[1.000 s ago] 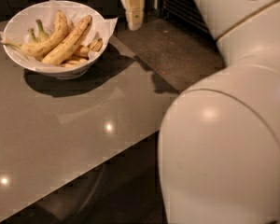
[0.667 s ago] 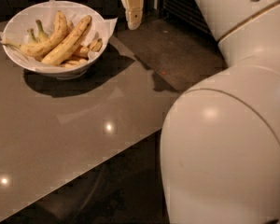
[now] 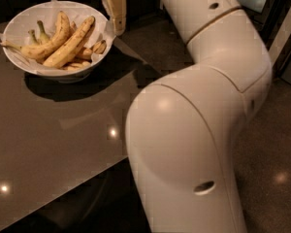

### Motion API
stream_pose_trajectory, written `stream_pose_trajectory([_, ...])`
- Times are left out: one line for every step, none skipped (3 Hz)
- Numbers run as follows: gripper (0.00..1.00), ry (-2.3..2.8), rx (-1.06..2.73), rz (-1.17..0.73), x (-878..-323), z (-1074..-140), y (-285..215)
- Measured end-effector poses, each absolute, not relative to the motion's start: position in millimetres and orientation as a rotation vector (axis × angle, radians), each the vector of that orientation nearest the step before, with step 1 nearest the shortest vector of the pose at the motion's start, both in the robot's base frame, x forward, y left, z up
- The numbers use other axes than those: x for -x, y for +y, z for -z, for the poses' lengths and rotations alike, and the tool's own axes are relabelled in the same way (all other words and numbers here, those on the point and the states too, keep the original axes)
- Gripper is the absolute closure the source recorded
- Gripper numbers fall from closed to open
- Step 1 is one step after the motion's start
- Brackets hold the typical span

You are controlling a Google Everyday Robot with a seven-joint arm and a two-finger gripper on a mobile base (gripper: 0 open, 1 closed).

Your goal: Pick banana from white bowl

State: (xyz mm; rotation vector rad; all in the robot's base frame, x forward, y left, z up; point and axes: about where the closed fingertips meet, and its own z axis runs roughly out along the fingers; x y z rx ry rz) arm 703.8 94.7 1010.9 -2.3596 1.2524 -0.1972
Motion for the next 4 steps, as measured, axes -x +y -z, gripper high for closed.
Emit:
stream_pose_trajectory([0.05,1.225,2.394,0.186,-710.7,-998.4,115.5])
stream_pose_trajectory([0.09,1.22,2.415,0.179,-715.0,-989.3,127.8])
stream_pose_trajectory([0.17,1.208,2.432,0.167,-716.8,-982.9,140.0])
stream_pose_trajectory([0.2,1.198,2.444,0.152,-718.3,-977.1,149.1])
